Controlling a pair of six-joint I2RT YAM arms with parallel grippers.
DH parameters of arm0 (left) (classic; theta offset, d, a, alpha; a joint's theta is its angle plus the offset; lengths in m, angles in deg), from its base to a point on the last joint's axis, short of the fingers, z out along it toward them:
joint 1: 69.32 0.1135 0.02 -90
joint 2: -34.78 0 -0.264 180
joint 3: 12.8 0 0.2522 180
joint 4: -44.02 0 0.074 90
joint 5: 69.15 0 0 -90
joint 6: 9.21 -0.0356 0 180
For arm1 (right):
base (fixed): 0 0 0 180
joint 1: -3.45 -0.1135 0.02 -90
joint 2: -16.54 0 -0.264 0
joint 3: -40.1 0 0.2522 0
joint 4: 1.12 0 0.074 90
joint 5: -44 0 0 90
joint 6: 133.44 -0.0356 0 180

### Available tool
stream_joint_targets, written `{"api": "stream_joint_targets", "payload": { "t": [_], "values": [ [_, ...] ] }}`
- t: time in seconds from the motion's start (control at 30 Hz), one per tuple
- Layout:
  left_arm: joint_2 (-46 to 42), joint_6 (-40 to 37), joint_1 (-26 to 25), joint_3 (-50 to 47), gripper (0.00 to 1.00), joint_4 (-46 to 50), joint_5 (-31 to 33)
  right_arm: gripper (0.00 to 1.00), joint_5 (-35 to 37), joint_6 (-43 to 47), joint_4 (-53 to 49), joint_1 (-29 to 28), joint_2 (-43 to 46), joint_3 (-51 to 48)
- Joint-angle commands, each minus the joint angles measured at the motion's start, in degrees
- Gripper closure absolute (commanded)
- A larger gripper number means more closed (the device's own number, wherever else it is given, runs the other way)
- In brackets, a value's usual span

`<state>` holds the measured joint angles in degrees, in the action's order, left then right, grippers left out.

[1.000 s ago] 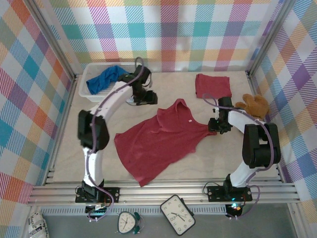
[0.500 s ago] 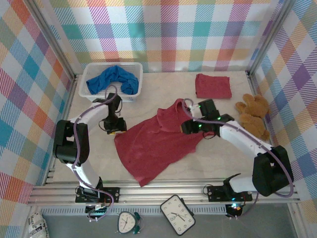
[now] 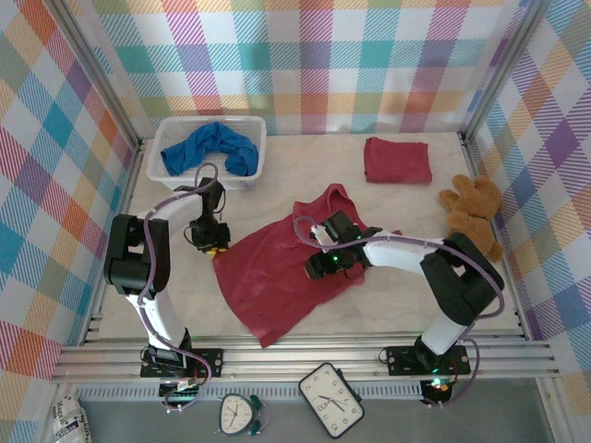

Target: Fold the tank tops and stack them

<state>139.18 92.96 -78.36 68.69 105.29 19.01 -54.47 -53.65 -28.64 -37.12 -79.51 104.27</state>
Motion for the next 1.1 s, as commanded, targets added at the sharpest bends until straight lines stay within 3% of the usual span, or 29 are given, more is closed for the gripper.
{"api": "stream_joint_targets", "payload": {
  "t": [0.0, 0.13, 0.23, 0.43, 0.67, 0.77, 0.87, 1.07],
  "values": [
    [0.51, 0.31, 0.37, -0.61, 0.86, 1.01, 0.39, 0.39, 5.25, 1.0, -2.75, 0.21, -3.39, 4.7],
    [0.11, 0.45, 0.31, -1.25, 1.0, 1.88, -0.49, 0.4, 8.94, 2.95, -6.99, 2.04, -6.64, 8.12],
    [-2.09, 1.55, 0.18, -2.72, 1.0, 1.78, -3.31, 0.4, 12.01, 5.53, -9.82, 3.84, -8.46, 10.56],
    [-9.03, 6.17, -2.62, -9.76, 1.0, 0.34, -9.89, 0.43, 7.94, 7.1, -12.71, 9.23, -12.39, 17.1],
    [-17.04, 12.07, -7.02, -15.57, 1.0, -1.24, -13.15, 0.43, 5.62, 13.22, -16.15, 12.26, -16.37, 25.84],
    [-20.74, 12.88, -7.14, -16.04, 1.0, 0.63, -9.3, 0.42, 5.91, 18.17, -15.32, 12.27, -13.56, 24.99],
    [-22.4, 12.79, -6.38, -15.3, 1.0, 2.06, -5.6, 0.42, 1.49, 19.27, -11.6, 12.04, -7.65, 19.37],
    [-21.65, 12.7, -4.88, -13.42, 1.0, 0.89, -3.59, 0.4, 0.4, 19.06, -10.04, 3.94, 7.19, 4.67]
  ]
}}
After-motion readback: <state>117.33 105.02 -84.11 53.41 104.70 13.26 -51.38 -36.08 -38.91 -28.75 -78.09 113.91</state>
